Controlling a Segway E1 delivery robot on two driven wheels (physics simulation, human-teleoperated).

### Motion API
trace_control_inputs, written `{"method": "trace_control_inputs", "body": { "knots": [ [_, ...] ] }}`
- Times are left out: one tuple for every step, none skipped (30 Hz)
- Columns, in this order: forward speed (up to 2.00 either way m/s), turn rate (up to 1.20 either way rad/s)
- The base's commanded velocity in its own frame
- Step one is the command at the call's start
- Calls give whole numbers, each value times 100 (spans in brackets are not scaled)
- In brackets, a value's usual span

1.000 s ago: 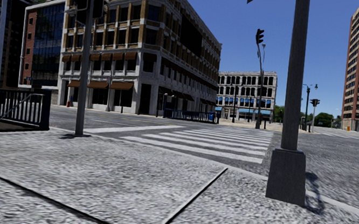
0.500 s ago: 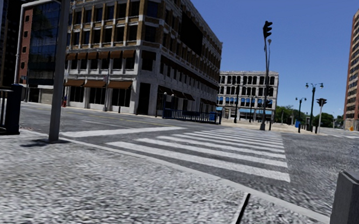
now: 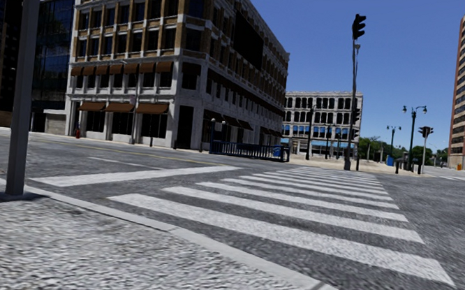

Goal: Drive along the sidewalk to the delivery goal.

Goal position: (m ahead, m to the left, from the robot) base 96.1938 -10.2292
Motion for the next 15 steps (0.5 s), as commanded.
{"method": "trace_control_inputs", "body": {
  "knots": [
    [200, -6],
    [200, -12],
    [200, -14],
    [200, -15],
    [200, -15],
    [200, -15],
    [200, -16],
    [199, -19],
    [199, -19],
    [195, -26],
    [189, -31],
    [177, -32],
    [167, -33],
    [167, -33],
    [161, -33]
  ]
}}
